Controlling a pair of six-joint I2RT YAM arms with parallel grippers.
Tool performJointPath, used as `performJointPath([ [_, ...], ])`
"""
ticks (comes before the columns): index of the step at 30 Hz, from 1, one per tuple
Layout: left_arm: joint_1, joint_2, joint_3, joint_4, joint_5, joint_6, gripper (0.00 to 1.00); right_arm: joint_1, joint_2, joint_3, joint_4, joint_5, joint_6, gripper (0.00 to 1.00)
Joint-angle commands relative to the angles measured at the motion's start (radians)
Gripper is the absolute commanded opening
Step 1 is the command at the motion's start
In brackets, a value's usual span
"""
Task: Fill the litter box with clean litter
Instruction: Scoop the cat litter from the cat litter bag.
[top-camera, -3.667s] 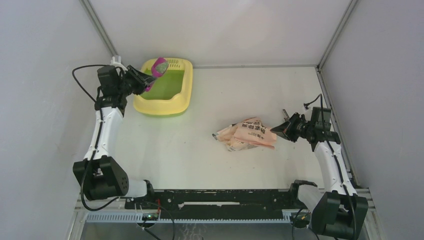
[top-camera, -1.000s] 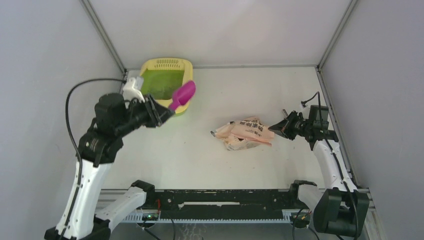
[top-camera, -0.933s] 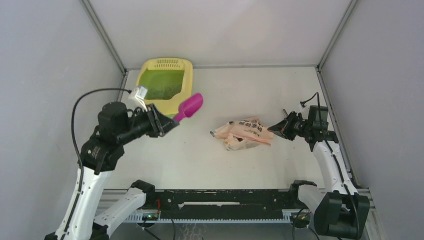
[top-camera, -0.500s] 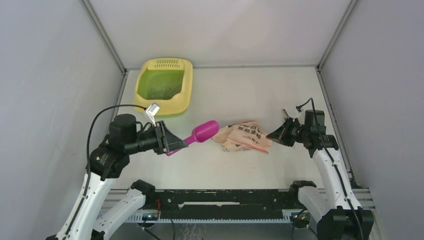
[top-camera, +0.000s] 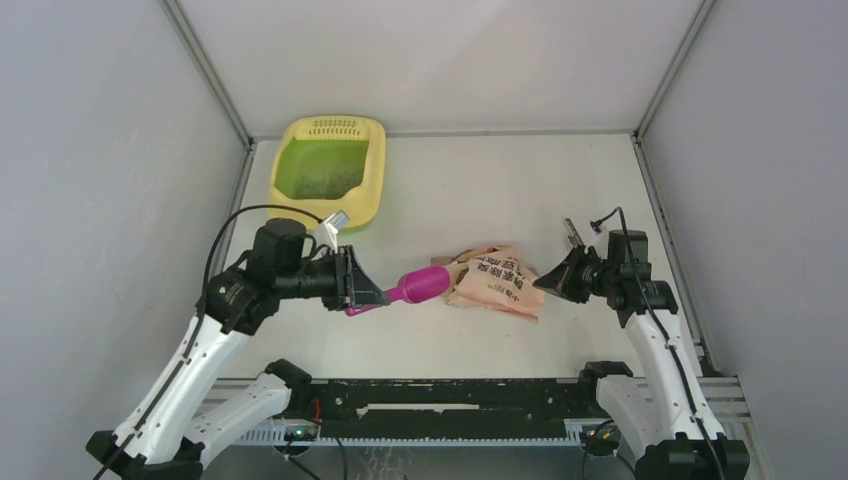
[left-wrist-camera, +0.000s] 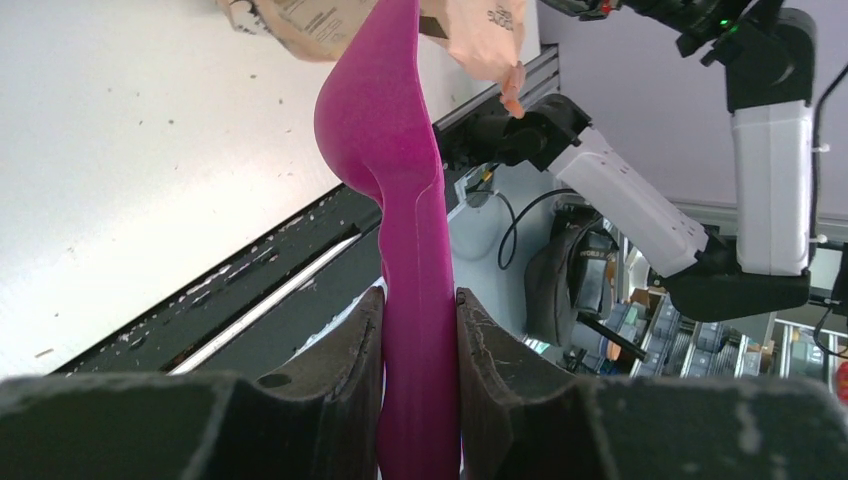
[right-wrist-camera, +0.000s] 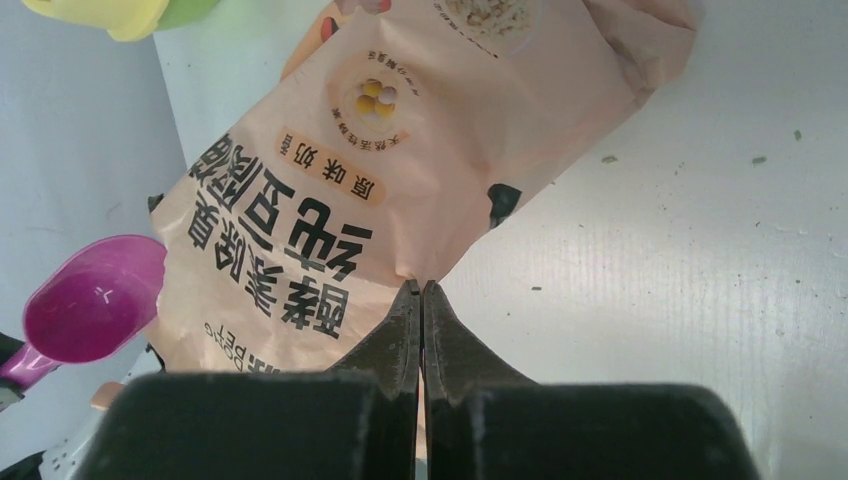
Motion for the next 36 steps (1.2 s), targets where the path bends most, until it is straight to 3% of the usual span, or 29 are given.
performJointPath([
  [1, -0.012, 0.031, 0.01, -0.033, -0.011, 0.049, 0.0, 0.022, -0.028, -0.028, -0.014, -0.004, -0.021, 0.0],
  [14, -0.014, 0.227, 0.033, -0.051, -0.064, 0.143, 0.0, 0.123, -0.08, -0.037, -0.035, 0.046, -0.001, 0.0],
  [22, -0.017, 0.349, 0.163, -0.112, -0.076, 0.196, 0.0, 0.231, -0.13, -0.048, -0.05, 0.134, 0.037, 0.0],
  [36, -0.138, 0.486, 0.236, -0.092, 0.008, 0.195, 0.0, 0.311, -0.111, -0.08, 0.012, 0.165, 0.08, 0.0],
])
